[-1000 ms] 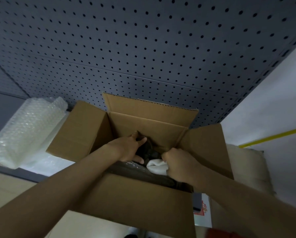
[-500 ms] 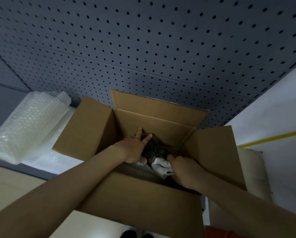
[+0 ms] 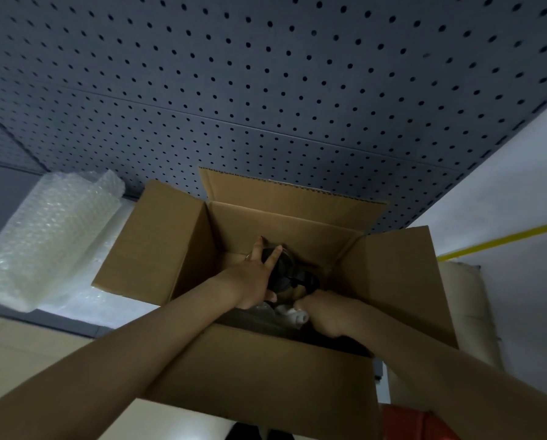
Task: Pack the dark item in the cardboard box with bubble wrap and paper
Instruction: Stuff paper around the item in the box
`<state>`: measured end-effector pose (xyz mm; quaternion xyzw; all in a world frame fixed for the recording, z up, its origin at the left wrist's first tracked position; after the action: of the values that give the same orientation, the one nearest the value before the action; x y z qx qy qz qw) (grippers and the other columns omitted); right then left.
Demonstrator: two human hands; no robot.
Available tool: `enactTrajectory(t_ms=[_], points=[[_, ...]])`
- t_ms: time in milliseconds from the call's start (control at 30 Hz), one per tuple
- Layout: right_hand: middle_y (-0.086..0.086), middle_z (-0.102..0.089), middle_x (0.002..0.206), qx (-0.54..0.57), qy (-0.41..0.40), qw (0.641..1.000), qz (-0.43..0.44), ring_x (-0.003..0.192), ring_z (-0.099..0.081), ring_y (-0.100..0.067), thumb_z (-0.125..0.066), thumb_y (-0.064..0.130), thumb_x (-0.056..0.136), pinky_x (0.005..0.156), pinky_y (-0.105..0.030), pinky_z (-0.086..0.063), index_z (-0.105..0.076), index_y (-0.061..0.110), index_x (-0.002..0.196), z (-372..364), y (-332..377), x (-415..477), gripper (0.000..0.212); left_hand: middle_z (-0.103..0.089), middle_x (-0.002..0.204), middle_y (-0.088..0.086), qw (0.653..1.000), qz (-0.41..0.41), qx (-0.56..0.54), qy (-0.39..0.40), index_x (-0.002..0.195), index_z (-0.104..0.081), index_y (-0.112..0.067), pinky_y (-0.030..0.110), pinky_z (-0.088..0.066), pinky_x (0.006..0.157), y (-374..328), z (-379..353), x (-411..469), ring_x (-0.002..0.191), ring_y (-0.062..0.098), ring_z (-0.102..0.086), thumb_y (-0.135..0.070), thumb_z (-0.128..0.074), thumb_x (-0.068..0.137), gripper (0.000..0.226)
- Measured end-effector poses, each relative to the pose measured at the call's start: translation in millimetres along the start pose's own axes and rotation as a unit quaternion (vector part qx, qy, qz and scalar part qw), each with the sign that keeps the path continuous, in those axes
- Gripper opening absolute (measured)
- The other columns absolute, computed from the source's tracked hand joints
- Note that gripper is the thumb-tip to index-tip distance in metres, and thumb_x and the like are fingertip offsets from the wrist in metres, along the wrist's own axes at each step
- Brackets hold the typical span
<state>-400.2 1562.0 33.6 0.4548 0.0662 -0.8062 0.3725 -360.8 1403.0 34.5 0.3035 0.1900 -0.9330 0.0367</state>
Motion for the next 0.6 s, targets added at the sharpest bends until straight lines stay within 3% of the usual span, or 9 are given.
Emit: enactTrajectory(t_ms=[67,200,367,467,600], points=[[-0.014,-0.055,0.126,-0.053,-0.002,0.998,-0.027,0.103,-0.056,-0.027,-0.043,0.006,0.095,0.076,-0.032,-0.040,-0.051,0.012,0.125,-0.9,9.6,7.1,0.031,0.029,0.156,0.011,1.000,-0.002,0.006,-0.009,0.150,0.016,-0.030,0.038,-0.033,0.110,-0.8,-0.5,-0.4,0.143,0.036,-0.021,-0.035,-0.058,0.092,0.094],[-0.012,-0.048,0.136,-0.099,-0.014,0.994,-0.053,0.121,-0.049,-0.029,-0.043,0.011,0.096,0.092,-0.036,-0.043,-0.044,0.016,0.133,2.9,21.7,10.0,0.038,0.024,0.158,0.013,1.000,-0.001,0.008,-0.014,0.150,0.016,-0.030,0.037,-0.036,0.107,-1.8,0.0,-0.1,0.139,0.036,-0.030,-0.034,-0.058,0.092,0.094],[-0.016,-0.055,0.125,-0.025,-0.053,0.998,-0.030,0.106,-0.057,-0.031,-0.041,0.007,0.095,0.076,-0.034,-0.042,-0.045,0.012,0.130,-1.0,13.5,-12.8,0.035,0.024,0.158,0.010,1.000,-0.005,0.000,-0.013,0.149,0.016,-0.033,0.038,-0.038,0.106,2.8,1.0,-0.2,0.137,0.036,-0.034,-0.036,-0.059,0.092,0.094],[-0.016,-0.058,0.117,0.034,-0.107,0.993,-0.033,0.092,-0.058,-0.028,-0.039,0.010,0.096,0.079,-0.037,-0.049,-0.044,0.013,0.131,5.4,4.9,-32.3,0.035,0.028,0.157,0.007,1.000,-0.015,-0.011,-0.016,0.149,0.015,-0.034,0.037,-0.040,0.104,7.0,2.1,-2.2,0.137,0.036,-0.034,-0.039,-0.059,0.091,0.095],[-0.009,-0.062,0.114,0.053,-0.200,0.978,-0.038,0.096,-0.060,-0.025,-0.041,0.021,0.098,0.082,-0.034,-0.051,-0.050,0.020,0.129,14.1,0.2,-53.2,0.032,0.032,0.155,0.009,1.000,-0.014,-0.026,-0.003,0.147,0.021,-0.036,0.037,-0.045,0.100,11.0,0.4,-8.1,0.128,0.034,-0.045,-0.034,-0.060,0.091,0.099]])
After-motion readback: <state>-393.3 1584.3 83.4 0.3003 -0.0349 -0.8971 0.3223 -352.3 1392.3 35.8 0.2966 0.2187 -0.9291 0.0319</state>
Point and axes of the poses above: each hand's wrist, its own x-axis towards the middle knuckle, its own z-axis out of the back of the hand, y = z × x, the point moved 1 cm from there along x, towards the middle knuckle
